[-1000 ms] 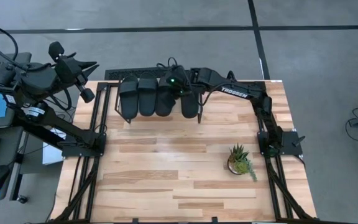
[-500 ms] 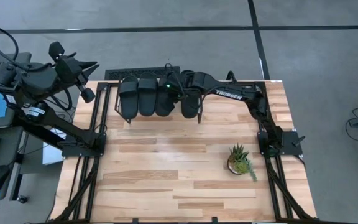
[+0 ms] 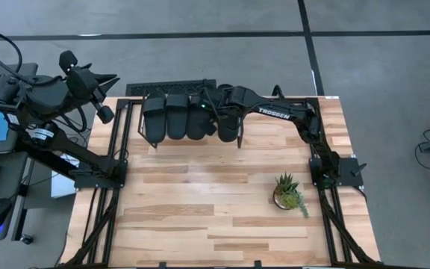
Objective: Pick and place slides into the shelf
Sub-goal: Adjust the black slippers on the shelf
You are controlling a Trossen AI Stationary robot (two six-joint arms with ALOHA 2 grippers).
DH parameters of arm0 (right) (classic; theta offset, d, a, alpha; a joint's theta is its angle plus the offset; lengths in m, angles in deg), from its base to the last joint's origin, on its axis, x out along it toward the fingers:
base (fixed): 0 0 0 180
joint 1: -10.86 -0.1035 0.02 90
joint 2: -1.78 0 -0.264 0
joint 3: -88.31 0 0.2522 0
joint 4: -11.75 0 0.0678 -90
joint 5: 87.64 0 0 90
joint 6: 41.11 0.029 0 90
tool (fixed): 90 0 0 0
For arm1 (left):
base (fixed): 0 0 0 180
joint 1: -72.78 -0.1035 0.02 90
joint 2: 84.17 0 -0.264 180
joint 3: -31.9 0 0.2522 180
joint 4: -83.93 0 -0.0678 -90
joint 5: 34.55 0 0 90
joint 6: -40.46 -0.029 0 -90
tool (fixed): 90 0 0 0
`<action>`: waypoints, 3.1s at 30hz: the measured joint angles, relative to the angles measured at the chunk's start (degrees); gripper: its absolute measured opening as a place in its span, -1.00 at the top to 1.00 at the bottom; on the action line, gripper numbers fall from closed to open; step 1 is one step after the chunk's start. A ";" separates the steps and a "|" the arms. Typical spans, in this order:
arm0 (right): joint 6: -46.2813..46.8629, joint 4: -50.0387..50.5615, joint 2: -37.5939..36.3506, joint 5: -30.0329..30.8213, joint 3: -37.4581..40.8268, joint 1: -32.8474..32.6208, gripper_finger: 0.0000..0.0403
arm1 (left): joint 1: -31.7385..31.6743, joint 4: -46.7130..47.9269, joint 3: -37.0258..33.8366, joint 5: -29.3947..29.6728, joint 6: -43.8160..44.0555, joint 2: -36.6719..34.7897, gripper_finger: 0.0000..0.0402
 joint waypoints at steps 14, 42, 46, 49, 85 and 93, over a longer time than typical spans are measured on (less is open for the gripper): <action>0.17 -8.72 0.00 -4.11 0.00 -0.33 1.00 | 0.01 0.00 0.00 -0.09 0.04 0.00 0.85; -0.05 -3.39 0.20 3.09 -0.04 2.66 1.00 | 0.00 0.07 0.00 -0.09 0.04 0.00 0.85; -0.17 -5.17 0.24 3.48 -0.05 1.49 1.00 | 0.02 0.09 0.00 -0.09 0.04 0.00 0.85; -0.87 -5.28 0.35 4.16 -1.85 0.32 1.00 | 0.01 0.33 0.01 -0.09 0.04 0.00 0.85; 6.05 17.92 -6.49 4.81 -4.59 8.12 1.00 | 0.00 0.35 0.00 -0.11 -0.02 -0.02 0.85; 3.46 17.91 -6.54 4.40 -2.96 9.09 1.00 | 0.01 0.35 0.00 -0.31 0.42 -0.04 0.85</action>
